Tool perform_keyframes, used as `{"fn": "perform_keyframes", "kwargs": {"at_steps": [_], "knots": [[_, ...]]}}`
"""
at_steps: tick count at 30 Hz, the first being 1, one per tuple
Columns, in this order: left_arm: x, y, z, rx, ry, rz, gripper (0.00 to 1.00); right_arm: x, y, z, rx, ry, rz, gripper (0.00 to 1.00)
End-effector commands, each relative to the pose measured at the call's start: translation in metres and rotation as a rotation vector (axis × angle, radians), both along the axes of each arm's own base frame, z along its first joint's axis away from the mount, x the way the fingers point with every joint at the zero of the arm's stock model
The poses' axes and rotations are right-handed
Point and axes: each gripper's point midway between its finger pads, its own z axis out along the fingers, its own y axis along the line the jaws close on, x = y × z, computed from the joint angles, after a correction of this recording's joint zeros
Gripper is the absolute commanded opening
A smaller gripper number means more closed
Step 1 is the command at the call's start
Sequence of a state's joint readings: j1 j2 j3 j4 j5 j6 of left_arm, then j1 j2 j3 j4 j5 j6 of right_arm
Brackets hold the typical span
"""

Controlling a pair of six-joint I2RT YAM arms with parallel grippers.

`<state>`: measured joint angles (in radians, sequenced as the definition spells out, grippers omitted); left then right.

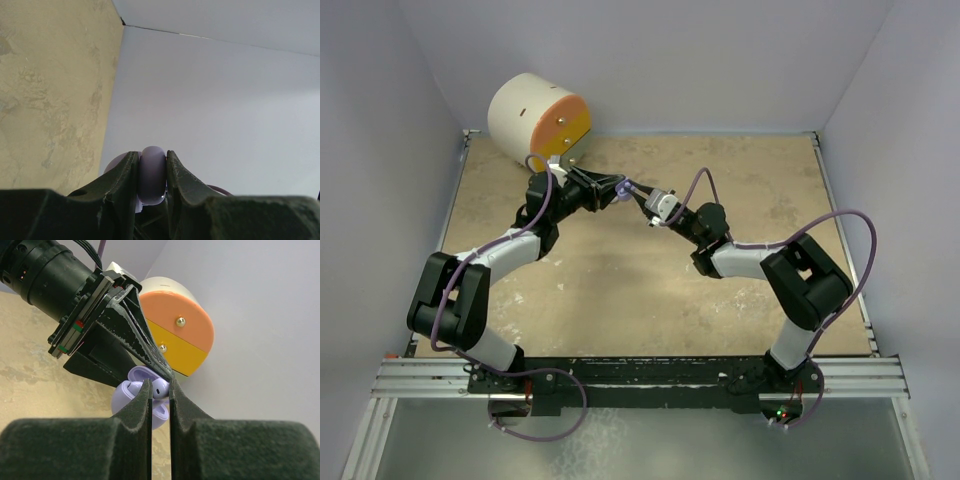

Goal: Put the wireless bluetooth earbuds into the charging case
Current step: Place the earbud in the charging case.

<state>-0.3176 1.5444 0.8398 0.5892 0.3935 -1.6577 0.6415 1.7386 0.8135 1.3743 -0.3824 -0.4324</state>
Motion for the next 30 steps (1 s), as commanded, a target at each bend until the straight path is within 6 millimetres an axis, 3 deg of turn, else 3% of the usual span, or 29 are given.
{"fn": "perform_keyframes", "kwargs": {"at_steps": [1,30], "knots": [[0.006,0.002,0.041,-0.034,-0.123,0.025,0.00,-0.013,-0.001,0.030,0.060,-0.044,0.020,0.12],[0.008,0.002,0.030,-0.031,-0.107,0.028,0.00,-0.016,0.000,0.028,0.059,-0.032,0.021,0.22]]}}
